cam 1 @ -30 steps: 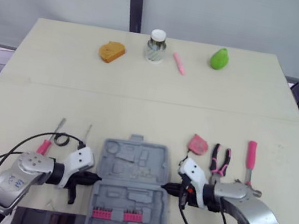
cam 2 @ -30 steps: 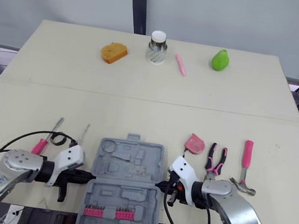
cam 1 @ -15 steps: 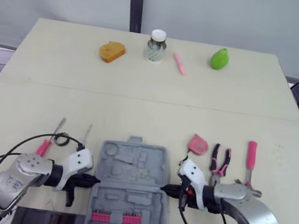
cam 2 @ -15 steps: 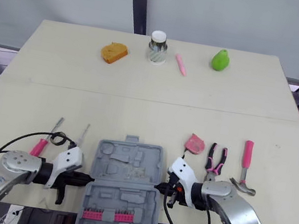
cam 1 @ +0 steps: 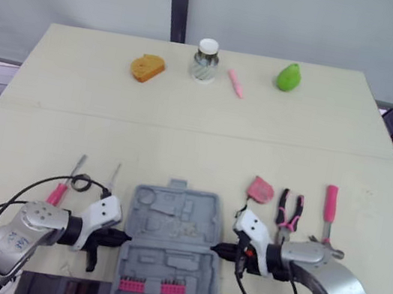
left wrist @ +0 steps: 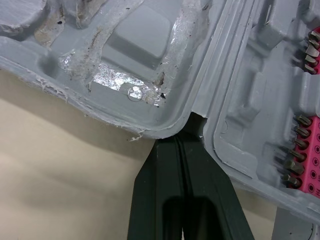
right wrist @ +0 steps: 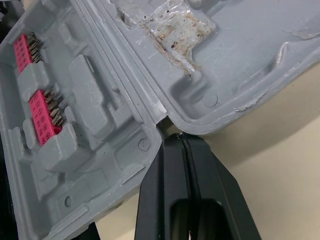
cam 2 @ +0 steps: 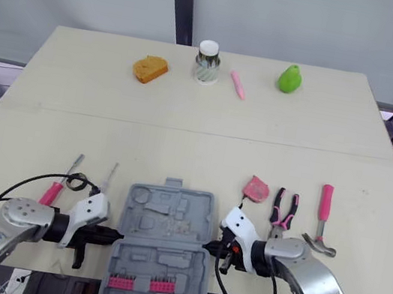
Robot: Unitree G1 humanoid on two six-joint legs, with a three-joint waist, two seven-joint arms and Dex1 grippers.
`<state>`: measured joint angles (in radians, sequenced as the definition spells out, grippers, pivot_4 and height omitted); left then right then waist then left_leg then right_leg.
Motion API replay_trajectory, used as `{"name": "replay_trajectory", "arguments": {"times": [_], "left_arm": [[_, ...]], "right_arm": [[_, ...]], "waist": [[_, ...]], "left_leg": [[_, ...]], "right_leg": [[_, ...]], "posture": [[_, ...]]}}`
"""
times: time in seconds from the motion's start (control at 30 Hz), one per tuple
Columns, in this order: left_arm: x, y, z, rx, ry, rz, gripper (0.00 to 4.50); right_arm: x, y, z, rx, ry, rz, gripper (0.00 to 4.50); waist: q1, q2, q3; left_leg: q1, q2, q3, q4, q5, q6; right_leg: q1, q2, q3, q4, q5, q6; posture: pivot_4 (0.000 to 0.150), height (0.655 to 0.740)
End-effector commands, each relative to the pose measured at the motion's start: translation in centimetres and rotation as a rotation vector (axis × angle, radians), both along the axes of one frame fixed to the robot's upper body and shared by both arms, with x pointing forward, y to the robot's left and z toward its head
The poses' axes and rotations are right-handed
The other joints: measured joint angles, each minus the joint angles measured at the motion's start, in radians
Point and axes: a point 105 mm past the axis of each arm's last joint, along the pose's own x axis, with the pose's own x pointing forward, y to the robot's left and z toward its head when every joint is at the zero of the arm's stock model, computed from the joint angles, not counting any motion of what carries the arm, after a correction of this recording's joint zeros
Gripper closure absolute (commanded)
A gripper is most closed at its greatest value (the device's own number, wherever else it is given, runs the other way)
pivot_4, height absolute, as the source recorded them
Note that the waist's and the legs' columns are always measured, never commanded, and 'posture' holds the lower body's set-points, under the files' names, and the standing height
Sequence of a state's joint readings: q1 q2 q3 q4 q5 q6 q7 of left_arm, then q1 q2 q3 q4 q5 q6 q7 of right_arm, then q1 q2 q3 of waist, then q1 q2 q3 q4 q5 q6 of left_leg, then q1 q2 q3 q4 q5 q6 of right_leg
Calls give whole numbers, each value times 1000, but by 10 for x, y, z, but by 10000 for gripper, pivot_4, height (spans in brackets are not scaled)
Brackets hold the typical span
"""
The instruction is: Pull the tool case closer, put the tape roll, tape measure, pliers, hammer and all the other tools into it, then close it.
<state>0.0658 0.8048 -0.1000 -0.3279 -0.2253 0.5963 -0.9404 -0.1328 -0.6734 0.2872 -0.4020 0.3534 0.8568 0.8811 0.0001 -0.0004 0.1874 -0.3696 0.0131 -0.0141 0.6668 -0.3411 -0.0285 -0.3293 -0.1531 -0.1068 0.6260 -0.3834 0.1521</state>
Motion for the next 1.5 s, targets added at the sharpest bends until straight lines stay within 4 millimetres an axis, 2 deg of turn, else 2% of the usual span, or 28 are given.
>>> {"name": "replay_trajectory", "arguments": {"times": [0.03, 0.33, 0.67, 0.87, 0.97, 1.07, 1.13, 1.2, 1.27, 1.3, 1.37, 1.4, 1.43, 1.47, 1.5], "left_arm": [[-4, -3, -2, 5, 8, -25, 45000], [-5, -2, -2, 11, 8, -20, 45000], [2, 19, 0, 44, -15, 59, 45000], [0, 21, 0, 47, -14, 64, 45000], [1, 20, 6, 12, -22, 77, 45000], [1, 23, 25, -40, -35, 105, 45000], [4, 35, 47, -92, -68, 171, 45000], [13, 71, 74, -141, -142, 354, 39518], [15, 93, 87, -166, -186, 466, 31796], [14, 101, 91, -169, -202, 505, 26546], [14, 139, 104, -191, -289, 686, 16197], [13, 159, 109, -201, -334, 776, 10576], [10, 177, 112, -200, -374, 856, 6819], [7, 198, 114, -200, -418, 949, 1002], [4, 213, 114, -200, -447, 1015, 0]], "right_arm": [[-9, 10, 8, 38, -12, 65, 44526], [-4, 7, 6, 19, -29, 50, 44526], [6, -15, 4, -17, -41, -6, 44526], [7, -19, 4, -18, -44, -10, 44526], [6, -19, 12, 25, -55, -8, 44526], [6, -28, 32, 116, -90, -29, 44526], [8, -46, 54, 188, -126, -76, 44526], [14, -89, 74, 219, -157, -203, 45000], [16, -115, 84, 219, -178, -280, 45000], [17, -127, 85, 213, -186, -320, 42409], [27, -175, 92, 183, -249, -499, 35865], [31, -198, 95, 182, -285, -589, 30749], [34, -217, 100, 189, -321, -662, 27474], [39, -242, 104, 187, -375, -766, 21233], [41, -258, 105, 188, -411, -833, 16808]], "waist": [[0, 0, 0], [0, 0, 0], [0, 0, 0], [0, 0, 0], [1, 0, 0], [2, 0, 0], [5, 0, 0], [12, 0, 0], [17, 0, 0], [20, 0, 0], [21, -1, 0], [21, -1, 0], [21, -1, 0], [21, -1, 0], [19, -1, 0]], "left_leg": [[0, 0, 0, 0, 0, 0], [0, 0, 0, 0, 0, 0], [0, 0, 0, 0, 0, 0], [0, 0, 0, 0, 0, 0], [0, 0, 0, 0, 0, 0], [0, 0, 0, 0, 0, 0], [-1, 0, 0, 0, 0, 0], [-1, 0, 0, 1, 0, 0], [0, 0, 0, 1, 0, 0], [1, 0, 0, 1, 0, 0], [2, 0, 0, 0, 0, 0], [2, 0, 1, 0, 0, 0], [2, 0, 1, 0, 0, 0], [2, 0, 1, 0, 0, 0], [2, 0, 2, 0, 0, 0]], "right_leg": [[0, 0, 0, 0, 0, 0], [0, 0, 0, 0, 0, 0], [0, 0, 0, 0, 0, 0], [0, 0, 0, 0, 0, 0], [0, 0, 0, 0, 0, 0], [0, 0, 0, 0, 0, 0], [0, 0, 0, -1, 0, 0], [1, 0, 0, -1, 0, 0], [2, 0, 0, -3, 0, 0], [3, 0, 0, -4, 0, 0], [5, 0, 0, -5, 0, 0], [5, 0, 0, -5, 0, 0], [4, 0, 0, -5, 0, 0], [4, 0, 0, -5, 0, 0], [4, 0, 0, -5, 0, 0]], "posture": [[1500, 7400], [1500, 7400], [1500, 7400], [1500, 7400], [1500, 7400], [1500, 7400], [1500, 7400], [1500, 7400], [1500, 7400], [1500, 7400], [1500, 7400], [1500, 7400], [1500, 7400], [1500, 7400], [1500, 7400]]}}
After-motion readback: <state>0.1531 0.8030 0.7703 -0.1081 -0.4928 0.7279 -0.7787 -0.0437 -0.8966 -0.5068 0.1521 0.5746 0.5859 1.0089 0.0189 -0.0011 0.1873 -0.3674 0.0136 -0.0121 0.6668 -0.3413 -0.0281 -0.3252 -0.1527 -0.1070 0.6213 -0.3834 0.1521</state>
